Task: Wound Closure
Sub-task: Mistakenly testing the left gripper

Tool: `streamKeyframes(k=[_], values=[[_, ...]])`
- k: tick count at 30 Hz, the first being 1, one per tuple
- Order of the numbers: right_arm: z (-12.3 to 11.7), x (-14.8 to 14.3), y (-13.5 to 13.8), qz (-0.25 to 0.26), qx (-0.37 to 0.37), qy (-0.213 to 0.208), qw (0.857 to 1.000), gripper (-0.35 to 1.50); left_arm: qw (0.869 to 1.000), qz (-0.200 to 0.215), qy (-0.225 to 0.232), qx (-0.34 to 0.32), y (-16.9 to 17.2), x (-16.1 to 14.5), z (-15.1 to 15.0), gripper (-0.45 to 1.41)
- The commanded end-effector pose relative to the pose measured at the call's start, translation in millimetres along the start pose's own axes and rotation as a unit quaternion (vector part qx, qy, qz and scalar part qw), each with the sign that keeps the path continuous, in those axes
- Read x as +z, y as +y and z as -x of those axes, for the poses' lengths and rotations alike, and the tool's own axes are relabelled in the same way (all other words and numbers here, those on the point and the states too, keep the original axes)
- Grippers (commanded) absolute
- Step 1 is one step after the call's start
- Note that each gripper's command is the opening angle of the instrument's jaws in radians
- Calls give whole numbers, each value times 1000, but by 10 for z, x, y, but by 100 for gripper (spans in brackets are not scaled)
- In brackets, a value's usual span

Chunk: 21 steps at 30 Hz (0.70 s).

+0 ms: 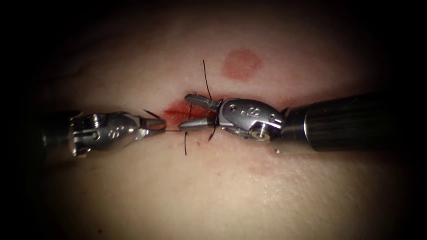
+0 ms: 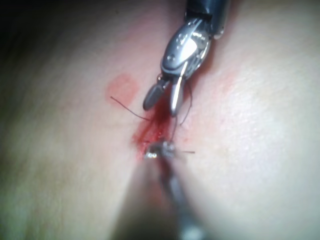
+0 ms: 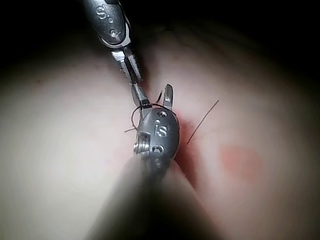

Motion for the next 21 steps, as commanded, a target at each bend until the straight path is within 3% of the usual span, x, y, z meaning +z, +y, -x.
streamKeyframes(k=[1, 11, 21], values=[[6, 7, -3, -1, 1, 1, 1000, 72, 1000, 3, -1, 0, 2, 3, -1, -35], [8, 10, -1, 2, 0, 1, 1000, 72, 1000, -5, -3, 15, 0, -31, -27, -35], [10, 10, 0, 2, 0, 1, 1000, 72, 1000, -12, 5, 22, -11, -27, -33, -35]])
